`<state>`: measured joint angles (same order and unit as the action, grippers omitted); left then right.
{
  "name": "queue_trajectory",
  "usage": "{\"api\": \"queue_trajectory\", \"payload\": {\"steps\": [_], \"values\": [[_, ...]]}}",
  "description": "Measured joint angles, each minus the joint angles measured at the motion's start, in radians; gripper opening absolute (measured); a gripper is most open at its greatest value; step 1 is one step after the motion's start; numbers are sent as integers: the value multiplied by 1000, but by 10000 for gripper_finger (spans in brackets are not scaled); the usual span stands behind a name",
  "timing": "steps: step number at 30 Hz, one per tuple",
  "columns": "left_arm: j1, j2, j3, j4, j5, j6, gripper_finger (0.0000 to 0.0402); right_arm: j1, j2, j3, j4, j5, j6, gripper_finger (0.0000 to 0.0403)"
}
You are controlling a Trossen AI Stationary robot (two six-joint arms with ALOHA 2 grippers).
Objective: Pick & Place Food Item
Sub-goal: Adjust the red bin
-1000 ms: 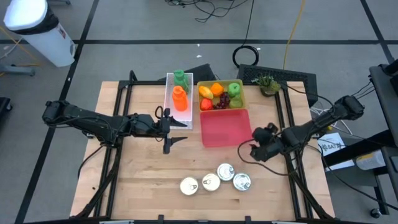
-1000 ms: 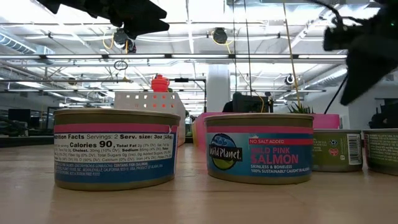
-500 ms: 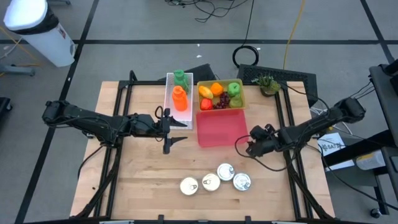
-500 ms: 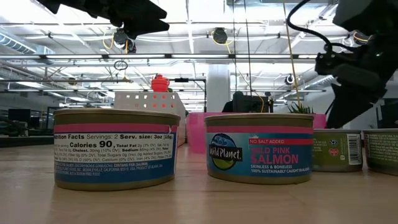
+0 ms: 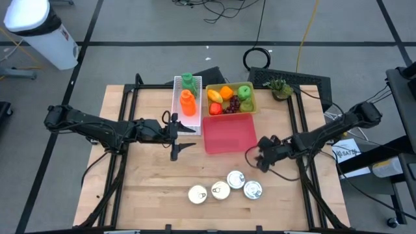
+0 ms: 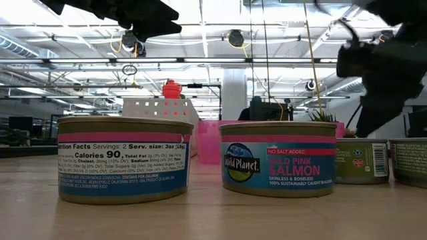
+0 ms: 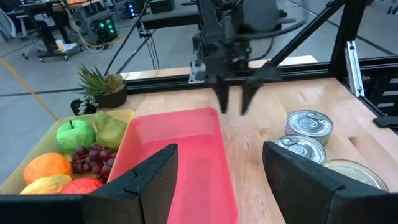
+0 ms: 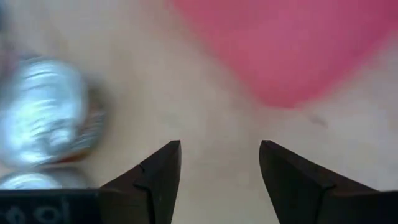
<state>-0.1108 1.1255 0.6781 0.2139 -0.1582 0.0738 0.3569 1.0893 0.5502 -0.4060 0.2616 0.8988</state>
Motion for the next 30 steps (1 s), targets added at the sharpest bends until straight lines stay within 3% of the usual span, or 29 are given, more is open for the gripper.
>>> {"api": "queue_trajectory", "payload": {"steps": [6, 12, 23, 30], "values": [[0, 0, 0, 0, 0, 0, 243, 21, 94, -68, 442, 27, -252, 188], [0, 0, 0, 0, 0, 0, 243, -38, 277, -72, 671, 27, -423, 137], [0, 0, 0, 0, 0, 0, 243, -76, 482, -16, 847, 111, -647, 8], [0, 0, 0, 0, 0, 0, 243, -96, 464, -13, 817, 49, -624, 20]]}}
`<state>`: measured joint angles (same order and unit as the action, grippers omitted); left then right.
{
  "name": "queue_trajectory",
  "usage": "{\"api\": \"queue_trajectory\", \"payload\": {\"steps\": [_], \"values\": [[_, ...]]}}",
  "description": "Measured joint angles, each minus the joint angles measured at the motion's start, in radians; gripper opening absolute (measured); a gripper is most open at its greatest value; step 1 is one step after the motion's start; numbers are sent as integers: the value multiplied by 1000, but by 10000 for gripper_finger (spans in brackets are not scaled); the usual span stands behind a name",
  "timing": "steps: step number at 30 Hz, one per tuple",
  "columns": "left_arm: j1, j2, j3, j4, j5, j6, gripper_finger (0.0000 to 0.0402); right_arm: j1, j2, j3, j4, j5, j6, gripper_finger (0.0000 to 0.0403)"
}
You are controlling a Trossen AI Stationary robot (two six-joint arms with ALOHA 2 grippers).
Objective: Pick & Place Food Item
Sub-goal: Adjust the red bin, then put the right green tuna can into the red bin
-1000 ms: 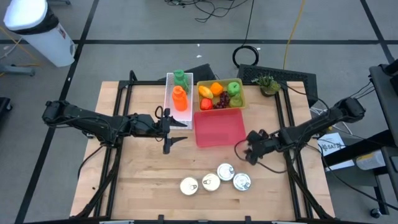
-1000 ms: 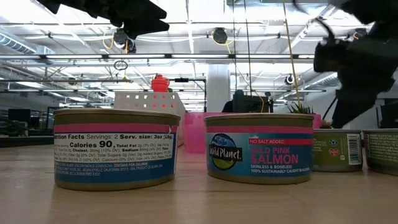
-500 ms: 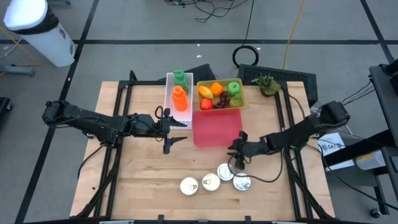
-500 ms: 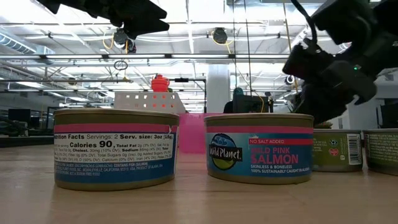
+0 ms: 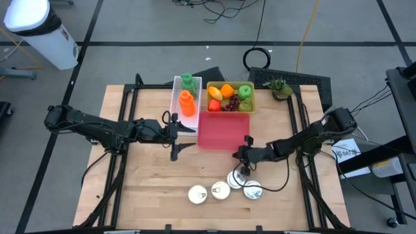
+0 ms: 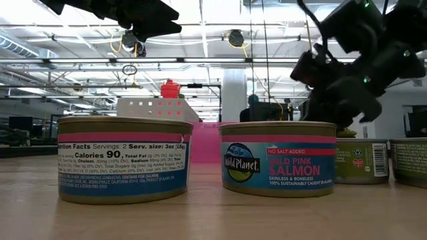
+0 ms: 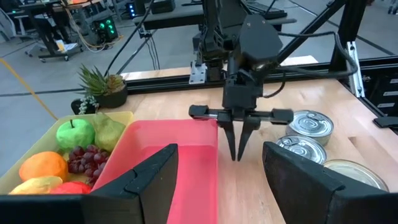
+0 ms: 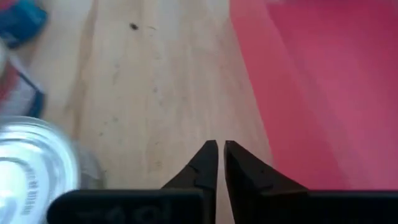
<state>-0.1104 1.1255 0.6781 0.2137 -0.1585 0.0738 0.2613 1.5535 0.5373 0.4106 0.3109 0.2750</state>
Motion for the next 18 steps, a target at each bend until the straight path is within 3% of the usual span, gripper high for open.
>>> {"api": "queue_trajectory", "payload": {"steps": [6, 13, 18], "values": [[0, 0, 0, 1, 0, 0, 243, 59, -190, 0, -72, -4, -27, 10], [0, 0, 0, 1, 0, 0, 243, 259, -354, 0, -244, -238, -6, 1], [0, 0, 0, 1, 0, 0, 243, 414, -352, 0, -325, -165, 91, 1]]}}
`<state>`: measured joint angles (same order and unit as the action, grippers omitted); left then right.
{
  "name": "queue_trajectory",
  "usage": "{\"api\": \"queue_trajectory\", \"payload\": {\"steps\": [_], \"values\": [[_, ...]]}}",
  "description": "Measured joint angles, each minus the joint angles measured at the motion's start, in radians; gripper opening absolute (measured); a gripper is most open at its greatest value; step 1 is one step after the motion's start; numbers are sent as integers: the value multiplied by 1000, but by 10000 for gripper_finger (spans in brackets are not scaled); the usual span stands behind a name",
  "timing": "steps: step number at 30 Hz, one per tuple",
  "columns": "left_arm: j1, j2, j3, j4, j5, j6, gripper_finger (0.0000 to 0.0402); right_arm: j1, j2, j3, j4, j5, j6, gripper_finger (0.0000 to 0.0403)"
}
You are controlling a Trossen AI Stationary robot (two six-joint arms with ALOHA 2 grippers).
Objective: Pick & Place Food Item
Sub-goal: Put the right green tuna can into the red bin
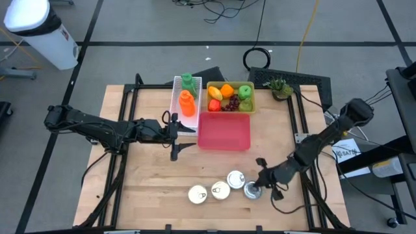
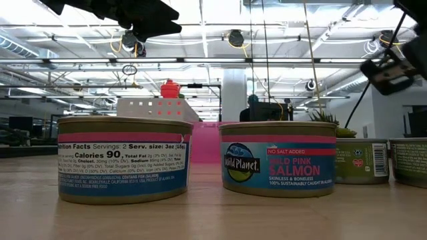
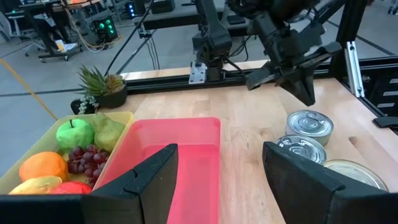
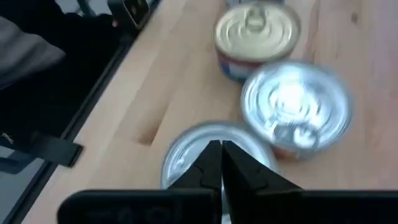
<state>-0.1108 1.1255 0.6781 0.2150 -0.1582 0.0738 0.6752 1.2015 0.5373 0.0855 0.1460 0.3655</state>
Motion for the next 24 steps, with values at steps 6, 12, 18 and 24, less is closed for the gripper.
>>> {"api": "queue_trajectory", "payload": {"steps": [6, 12, 18, 24], "values": [[0, 0, 0, 0, 0, 0, 243, 92, 19, 0, -89, 60, 133, 0], [0, 0, 0, 0, 0, 0, 243, 119, 28, -1, -176, 71, 250, 0], [0, 0, 0, 0, 0, 0, 243, 118, 44, 0, -204, 70, 266, 0], [0, 0, 0, -1, 0, 0, 243, 117, 40, 0, -145, 94, 246, 0]]}}
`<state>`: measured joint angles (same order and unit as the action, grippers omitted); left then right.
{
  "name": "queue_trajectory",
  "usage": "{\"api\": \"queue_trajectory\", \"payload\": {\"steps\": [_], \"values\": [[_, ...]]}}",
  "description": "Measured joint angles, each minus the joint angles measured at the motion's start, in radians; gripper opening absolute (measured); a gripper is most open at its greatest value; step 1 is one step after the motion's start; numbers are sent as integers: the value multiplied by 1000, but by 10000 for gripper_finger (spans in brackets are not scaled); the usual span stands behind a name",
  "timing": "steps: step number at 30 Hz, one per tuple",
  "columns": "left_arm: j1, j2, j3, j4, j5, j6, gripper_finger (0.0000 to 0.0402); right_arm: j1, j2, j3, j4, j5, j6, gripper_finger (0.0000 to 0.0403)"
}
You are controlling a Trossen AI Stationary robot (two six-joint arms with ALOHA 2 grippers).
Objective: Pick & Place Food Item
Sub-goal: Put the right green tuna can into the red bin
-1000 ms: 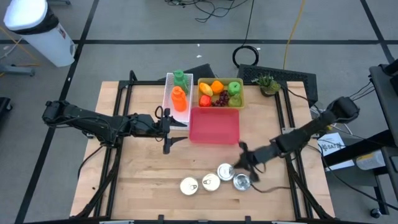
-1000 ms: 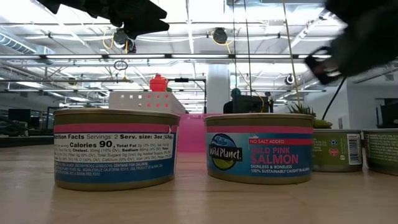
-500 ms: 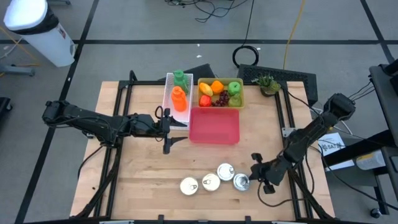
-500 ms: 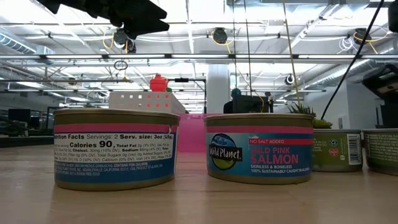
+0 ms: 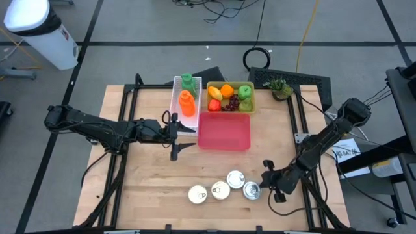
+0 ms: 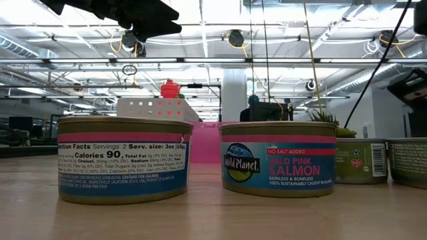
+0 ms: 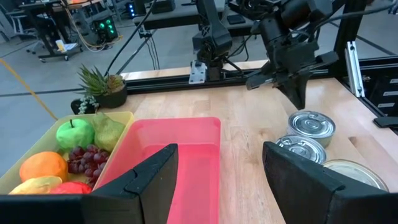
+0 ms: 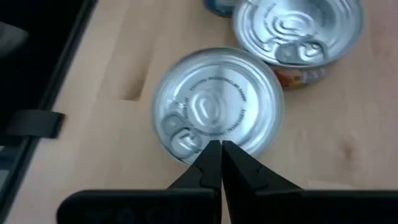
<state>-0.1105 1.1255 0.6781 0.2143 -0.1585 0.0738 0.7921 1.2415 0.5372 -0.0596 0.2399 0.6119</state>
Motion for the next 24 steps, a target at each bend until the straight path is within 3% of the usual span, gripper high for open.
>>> {"api": "queue_trajectory", "payload": {"steps": [11, 24], "values": [[0, 0, 0, 0, 0, 0, 244, 0, 26, -58, 15, 3, 98, 0], [0, 0, 0, 0, 0, 0, 243, -26, 28, -67, -189, 70, 118, 0]]}}
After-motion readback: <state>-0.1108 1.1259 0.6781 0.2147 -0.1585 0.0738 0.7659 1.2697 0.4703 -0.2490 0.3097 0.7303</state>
